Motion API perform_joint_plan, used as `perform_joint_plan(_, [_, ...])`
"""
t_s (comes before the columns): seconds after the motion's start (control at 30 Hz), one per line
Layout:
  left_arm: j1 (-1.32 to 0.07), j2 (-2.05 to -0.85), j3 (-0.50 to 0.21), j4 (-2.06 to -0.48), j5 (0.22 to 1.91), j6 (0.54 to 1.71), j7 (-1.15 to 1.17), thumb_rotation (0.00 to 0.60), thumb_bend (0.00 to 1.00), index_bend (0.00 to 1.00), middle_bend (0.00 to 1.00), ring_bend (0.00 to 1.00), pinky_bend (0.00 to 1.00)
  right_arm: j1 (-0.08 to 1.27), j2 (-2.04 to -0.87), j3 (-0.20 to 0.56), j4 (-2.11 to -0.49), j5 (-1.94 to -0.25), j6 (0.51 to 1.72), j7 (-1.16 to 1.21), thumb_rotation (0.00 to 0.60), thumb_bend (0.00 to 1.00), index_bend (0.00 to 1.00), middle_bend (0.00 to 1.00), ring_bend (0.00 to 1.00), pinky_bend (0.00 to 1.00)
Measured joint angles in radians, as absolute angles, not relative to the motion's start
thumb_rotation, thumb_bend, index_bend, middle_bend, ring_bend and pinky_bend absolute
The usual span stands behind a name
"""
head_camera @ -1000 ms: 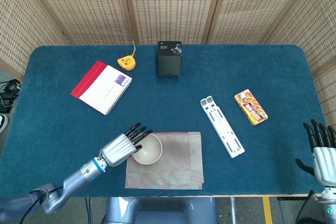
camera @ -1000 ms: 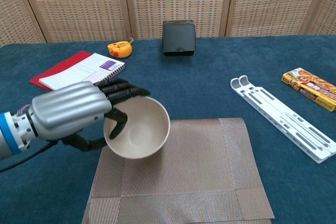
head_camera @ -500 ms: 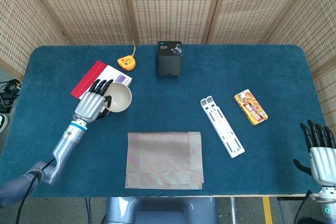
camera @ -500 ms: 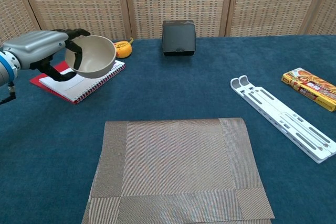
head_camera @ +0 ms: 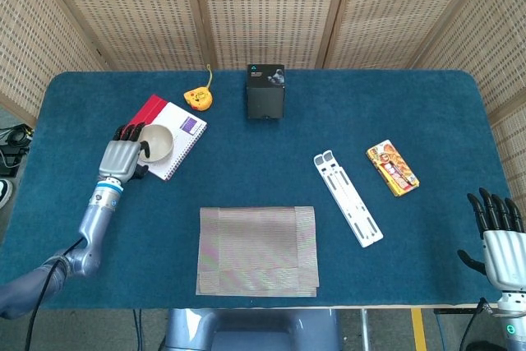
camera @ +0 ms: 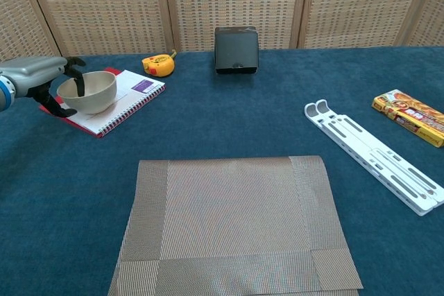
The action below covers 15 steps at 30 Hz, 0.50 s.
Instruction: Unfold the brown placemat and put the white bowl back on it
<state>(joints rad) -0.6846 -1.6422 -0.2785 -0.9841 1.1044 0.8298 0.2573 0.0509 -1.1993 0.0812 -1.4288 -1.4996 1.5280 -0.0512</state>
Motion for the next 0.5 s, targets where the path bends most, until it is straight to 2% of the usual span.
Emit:
perform_joint_plan(0.13, [-0.672,-1.624,-0.277,-1.023,1.142,0.870,0.185,0.600,0.00,0.00,0.00,0.00,0.00,0.052,-1.199,0.080,-1.430,-1.500,1.526,-0.050,0.600,0.00,0.00,0.00,0.00,0.00])
perform_joint_plan(0.3, [-0.636,-1.565,-0.247,-1.126,1.298,1.011,0.033,0.600,0.00,0.01,0.00,0.00,0.00,0.053,-1.199,0.080,-1.429,-1.499,1.524,-0.051,0.600,0.00,0.00,0.00,0.00,0.00])
perform_joint_plan(0.37, [-0.624,-1.533,-0.223,-1.173,1.373,1.056,-0.016,0.600,0.00,0.08,0.00,0.00,0.00,0.053,-1.200,0.079,-1.428,-1.499,1.522,-0.051,0.600,0.00,0.00,0.00,0.00,0.00])
perform_joint_plan(0.5, [-0.610,-1.452,-0.131,-1.286,1.567,1.124,-0.112,0.600,0.02,0.26,0.00,0.00,0.00,0.054,-1.200,0.080,-1.429,-1.499,1.522,-0.052,0.600,0.00,0.00,0.00,0.00,0.00])
